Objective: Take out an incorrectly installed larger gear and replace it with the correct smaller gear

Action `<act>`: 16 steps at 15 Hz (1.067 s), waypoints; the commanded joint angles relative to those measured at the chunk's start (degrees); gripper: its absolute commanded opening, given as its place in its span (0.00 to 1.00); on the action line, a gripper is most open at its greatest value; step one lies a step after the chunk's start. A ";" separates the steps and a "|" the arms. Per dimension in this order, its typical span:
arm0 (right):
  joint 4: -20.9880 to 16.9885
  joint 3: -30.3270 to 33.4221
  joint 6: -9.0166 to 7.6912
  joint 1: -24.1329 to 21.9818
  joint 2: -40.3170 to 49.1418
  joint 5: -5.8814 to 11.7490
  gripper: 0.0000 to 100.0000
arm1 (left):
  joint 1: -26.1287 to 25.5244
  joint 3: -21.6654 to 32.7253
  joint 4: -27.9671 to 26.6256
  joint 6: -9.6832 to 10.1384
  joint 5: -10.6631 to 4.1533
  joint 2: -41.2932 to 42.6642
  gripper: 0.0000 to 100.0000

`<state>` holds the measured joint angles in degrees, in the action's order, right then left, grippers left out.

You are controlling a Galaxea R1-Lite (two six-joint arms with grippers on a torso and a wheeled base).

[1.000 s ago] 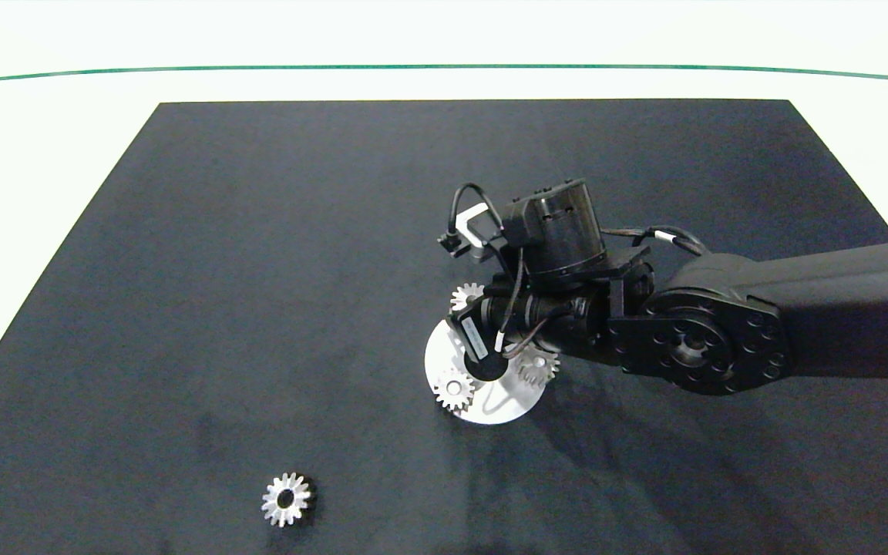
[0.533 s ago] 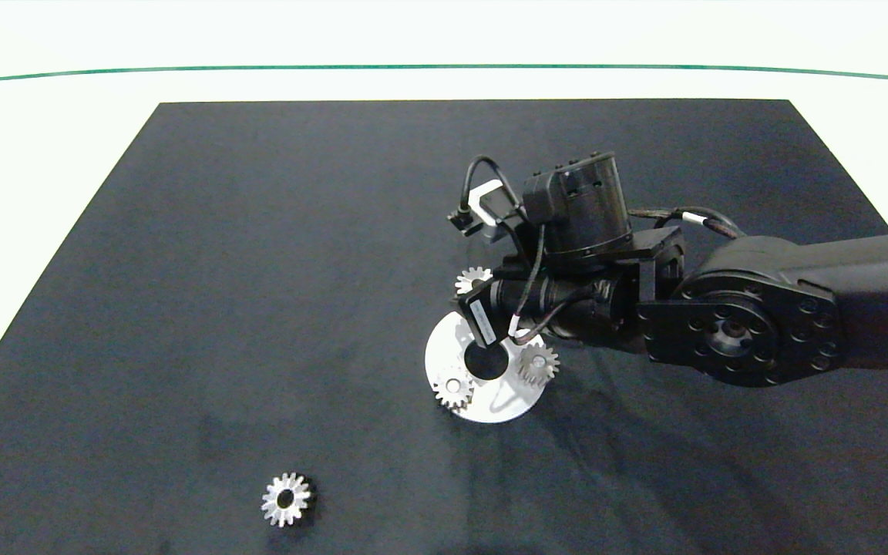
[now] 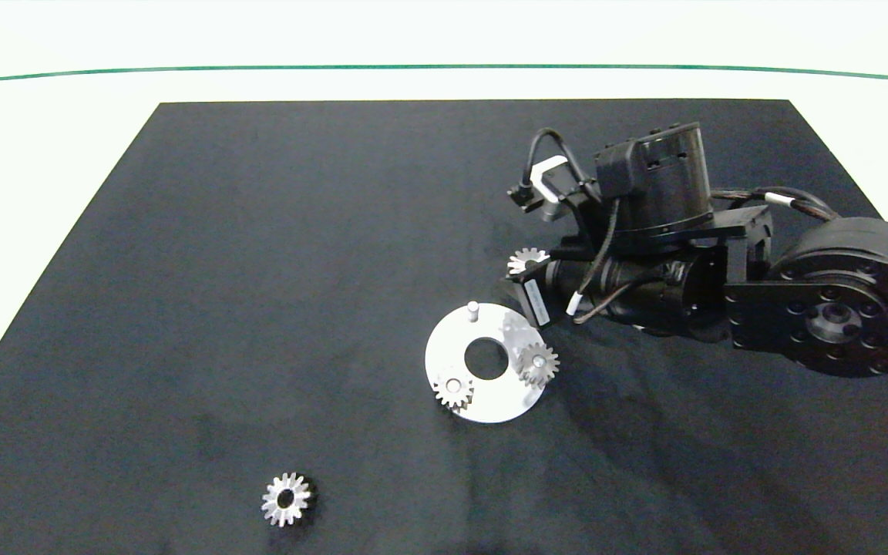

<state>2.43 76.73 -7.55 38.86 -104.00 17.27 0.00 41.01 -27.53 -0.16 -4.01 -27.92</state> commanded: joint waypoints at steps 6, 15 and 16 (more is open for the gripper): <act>2.67 -11.78 0.60 -11.35 8.81 -0.57 0.31 | -0.09 -0.14 -0.16 -0.02 -0.38 0.41 1.00; 17.17 -26.63 2.54 -18.30 9.78 -0.66 0.31 | -0.09 -0.32 -0.16 -0.37 -0.30 1.29 1.00; 17.17 -26.89 3.24 -18.56 9.87 -1.37 0.31 | -0.09 -0.40 -0.16 -0.37 -0.38 1.29 1.00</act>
<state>19.50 50.21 -4.44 20.58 -94.18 16.03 -0.10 40.63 -27.54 -0.51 -4.32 -26.67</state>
